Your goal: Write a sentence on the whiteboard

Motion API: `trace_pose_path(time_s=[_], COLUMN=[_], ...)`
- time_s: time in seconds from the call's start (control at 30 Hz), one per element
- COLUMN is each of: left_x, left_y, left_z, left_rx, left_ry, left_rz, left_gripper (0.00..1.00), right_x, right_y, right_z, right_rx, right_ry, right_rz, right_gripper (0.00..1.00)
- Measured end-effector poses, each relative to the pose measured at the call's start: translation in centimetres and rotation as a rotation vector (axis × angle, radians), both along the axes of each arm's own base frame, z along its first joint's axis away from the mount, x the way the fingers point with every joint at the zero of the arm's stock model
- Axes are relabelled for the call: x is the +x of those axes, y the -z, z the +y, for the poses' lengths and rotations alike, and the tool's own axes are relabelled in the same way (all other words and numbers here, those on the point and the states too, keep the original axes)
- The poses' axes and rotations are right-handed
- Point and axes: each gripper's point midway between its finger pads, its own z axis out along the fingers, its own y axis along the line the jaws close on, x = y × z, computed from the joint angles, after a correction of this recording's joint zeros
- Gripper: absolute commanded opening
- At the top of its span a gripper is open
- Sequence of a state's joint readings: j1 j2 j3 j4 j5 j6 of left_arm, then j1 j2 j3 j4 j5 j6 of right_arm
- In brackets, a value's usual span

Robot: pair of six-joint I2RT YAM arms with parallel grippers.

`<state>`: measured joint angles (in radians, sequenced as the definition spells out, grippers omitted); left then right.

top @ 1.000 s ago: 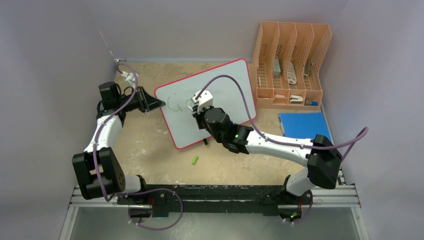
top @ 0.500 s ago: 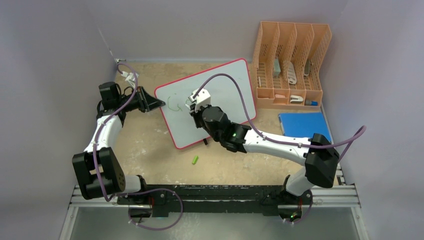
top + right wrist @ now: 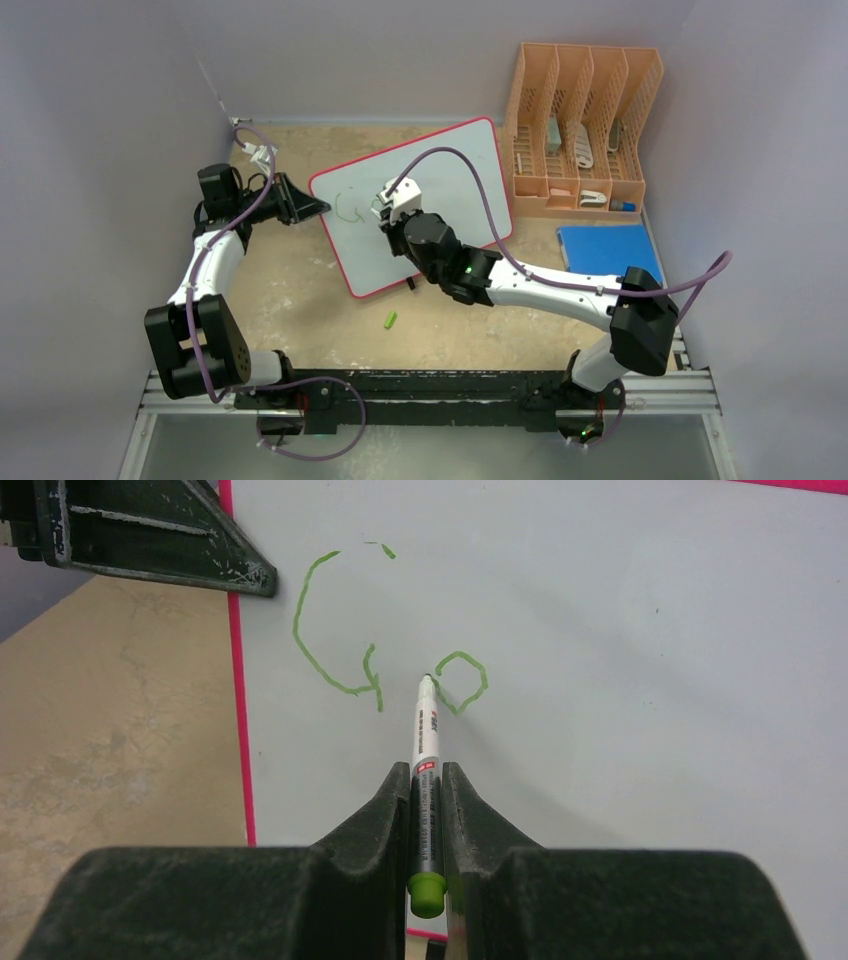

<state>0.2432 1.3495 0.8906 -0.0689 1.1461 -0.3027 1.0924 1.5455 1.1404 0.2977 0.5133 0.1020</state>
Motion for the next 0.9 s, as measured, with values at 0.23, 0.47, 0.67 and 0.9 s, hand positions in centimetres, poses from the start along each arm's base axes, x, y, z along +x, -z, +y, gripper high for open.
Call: trace_pose_path(time_s=[0.23, 0.47, 0.67, 0.9], left_x=[0.0, 0.0, 0.0, 0.0], left_y=[0.0, 0.0, 0.0, 0.0], left_z=[0.0, 0.0, 0.0, 0.0], left_rx=[0.001, 0.001, 0.001, 0.001], left_ry=[0.001, 0.001, 0.001, 0.001], left_rz=[0.000, -0.001, -0.002, -0.002], left_gripper=[0.00, 0.00, 0.00, 0.00], right_x=[0.2, 0.1, -0.6, 0.5], right_y=[0.0, -0.4, -3.4, -5.0], right_z=[-0.3, -0.3, -0.8, -2.4], right_rx=[-0.002, 0.007, 0.074, 0.114], right_ry=[0.019, 0.013, -0.012, 0.028], right_rz=[-0.004, -0.007, -0.038, -0.060], right_gripper=[0.00, 0.00, 0.00, 0.00])
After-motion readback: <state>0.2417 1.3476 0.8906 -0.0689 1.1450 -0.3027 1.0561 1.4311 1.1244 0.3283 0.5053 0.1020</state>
